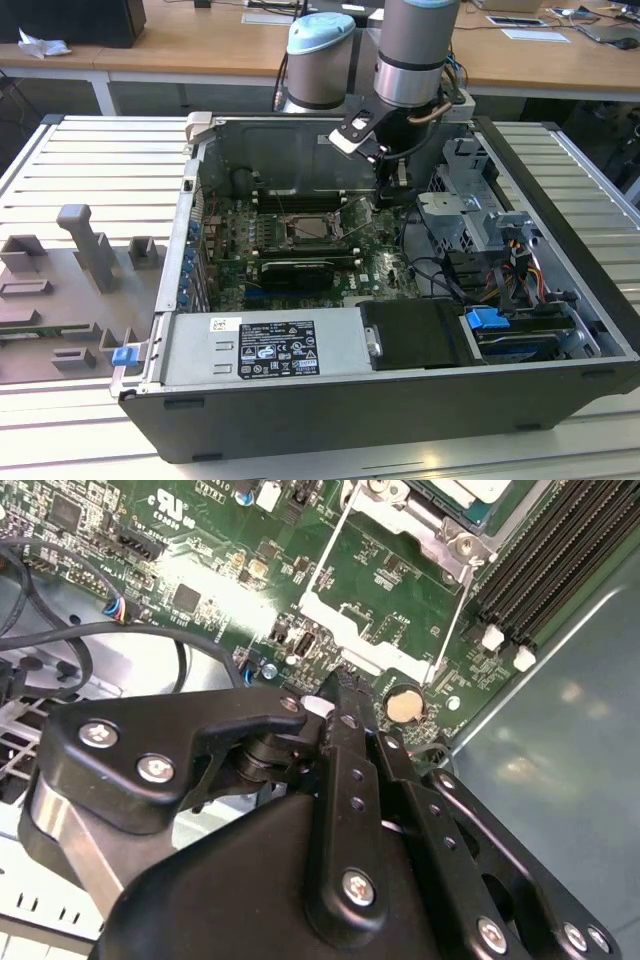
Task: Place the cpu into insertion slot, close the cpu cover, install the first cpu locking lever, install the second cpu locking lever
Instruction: 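Close the cpu cover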
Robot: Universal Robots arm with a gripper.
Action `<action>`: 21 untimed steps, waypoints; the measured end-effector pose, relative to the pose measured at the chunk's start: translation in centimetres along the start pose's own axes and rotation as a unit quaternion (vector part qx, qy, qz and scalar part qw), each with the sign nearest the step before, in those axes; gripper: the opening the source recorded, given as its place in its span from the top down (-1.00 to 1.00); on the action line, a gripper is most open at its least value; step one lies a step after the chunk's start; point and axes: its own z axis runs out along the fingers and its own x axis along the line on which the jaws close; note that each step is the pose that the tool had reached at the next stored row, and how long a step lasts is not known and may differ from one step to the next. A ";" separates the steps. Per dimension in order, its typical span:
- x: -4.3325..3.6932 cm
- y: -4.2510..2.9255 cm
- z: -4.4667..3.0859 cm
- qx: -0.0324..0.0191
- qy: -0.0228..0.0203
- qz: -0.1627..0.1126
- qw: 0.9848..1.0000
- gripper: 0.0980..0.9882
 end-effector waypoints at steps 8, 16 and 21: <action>0.09 -0.27 0.22 0.010 0.000 0.000 1.000 0.98; 0.11 -1.21 0.19 0.011 0.000 0.000 1.000 0.98; 0.14 -2.33 0.15 0.011 0.000 0.000 1.000 0.98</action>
